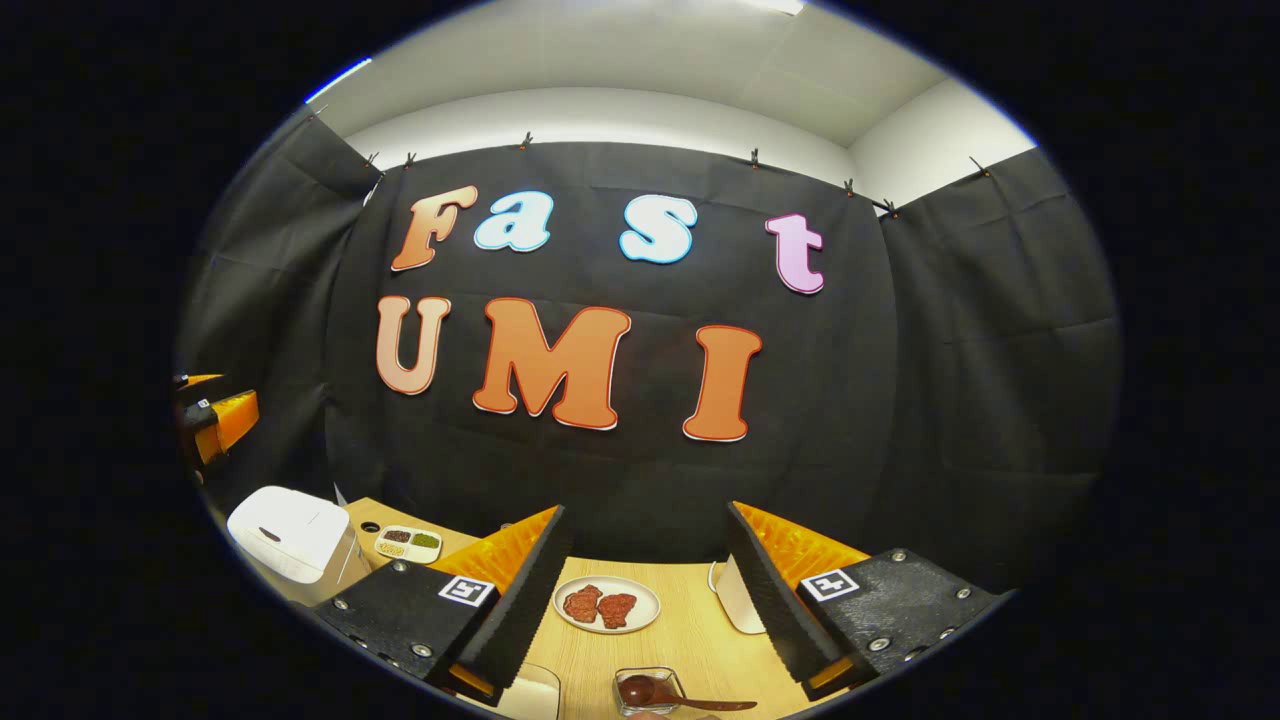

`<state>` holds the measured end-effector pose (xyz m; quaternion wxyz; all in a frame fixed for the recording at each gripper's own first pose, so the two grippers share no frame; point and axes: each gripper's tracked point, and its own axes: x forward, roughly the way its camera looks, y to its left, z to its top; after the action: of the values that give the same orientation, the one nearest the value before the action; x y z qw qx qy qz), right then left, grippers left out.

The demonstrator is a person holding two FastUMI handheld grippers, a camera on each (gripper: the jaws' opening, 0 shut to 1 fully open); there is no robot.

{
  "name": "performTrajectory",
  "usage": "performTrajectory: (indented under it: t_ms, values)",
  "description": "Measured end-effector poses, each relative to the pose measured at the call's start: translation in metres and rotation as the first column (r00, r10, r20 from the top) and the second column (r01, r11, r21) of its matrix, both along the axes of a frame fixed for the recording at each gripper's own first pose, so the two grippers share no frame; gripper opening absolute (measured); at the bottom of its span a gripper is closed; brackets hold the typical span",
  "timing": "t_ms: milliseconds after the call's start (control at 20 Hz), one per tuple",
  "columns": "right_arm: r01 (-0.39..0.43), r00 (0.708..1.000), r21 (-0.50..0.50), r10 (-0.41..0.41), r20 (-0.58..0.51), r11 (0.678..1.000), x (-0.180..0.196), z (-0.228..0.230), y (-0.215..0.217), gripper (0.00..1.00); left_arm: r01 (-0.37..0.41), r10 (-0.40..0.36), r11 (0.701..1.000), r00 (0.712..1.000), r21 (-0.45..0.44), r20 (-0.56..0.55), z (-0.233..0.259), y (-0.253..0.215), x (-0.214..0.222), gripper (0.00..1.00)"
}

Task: Close the left gripper, press the button to open the rice cooker; take a wooden spoon from the chopstick holder with the right hand, scoop a spoonful of rice and pour it into the rice cooker, then put the wooden spoon back into the chopstick holder.

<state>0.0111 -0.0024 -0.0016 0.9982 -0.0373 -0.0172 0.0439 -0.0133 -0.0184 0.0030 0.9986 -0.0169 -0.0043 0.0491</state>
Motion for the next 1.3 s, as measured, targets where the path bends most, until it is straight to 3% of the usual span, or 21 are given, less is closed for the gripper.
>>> performTrajectory:
  t_ms: [100,150,200,600,750,900,1000,1150,1300]
  values:
    - [-0.007,1.000,0.004,0.007,-0.006,1.000,-0.005,-0.002,0.001,0.96,0.000,0.000,1.000,1.000,0.002,0.004,0.001,-0.001,-0.004,1.00]
    - [-0.008,1.000,0.005,0.008,-0.007,1.000,-0.008,-0.002,0.000,0.95,-0.002,0.002,1.000,1.000,0.004,0.007,0.003,0.000,-0.005,0.96]
    - [-0.010,1.000,0.006,0.010,-0.006,1.000,-0.011,-0.001,0.001,0.96,-0.004,0.004,1.000,1.000,0.010,0.008,0.004,0.001,-0.006,0.99]
    - [-0.014,1.000,0.007,0.014,-0.013,1.000,-0.025,0.000,-0.002,0.96,-0.044,0.044,0.999,0.999,-0.007,0.030,0.022,0.030,-0.017,1.00]
    - [-0.010,1.000,0.003,0.010,-0.019,1.000,-0.030,-0.003,-0.003,0.96,-0.087,0.087,0.996,0.996,0.006,0.028,0.024,0.051,-0.022,0.95]
    - [-0.008,0.999,0.001,0.008,-0.031,1.000,-0.034,-0.007,-0.004,0.96,-0.119,0.120,0.992,0.993,0.030,-0.006,0.018,0.068,-0.027,0.29]
    - [-0.004,0.999,-0.001,0.004,-0.041,1.000,-0.036,-0.011,-0.004,0.96,-0.093,0.094,0.996,0.995,0.013,-0.033,0.014,0.067,-0.026,0.10]
    - [0.005,0.998,-0.009,-0.005,-0.056,1.000,-0.039,-0.017,-0.007,0.96,-0.085,0.081,0.996,0.988,-0.024,-0.131,-0.008,0.074,-0.023,0.05]
    - [0.013,0.997,-0.006,-0.013,-0.078,1.000,-0.039,-0.024,-0.010,0.96,-0.084,0.043,0.990,0.943,-0.111,-0.331,-0.052,0.080,-0.014,0.05]
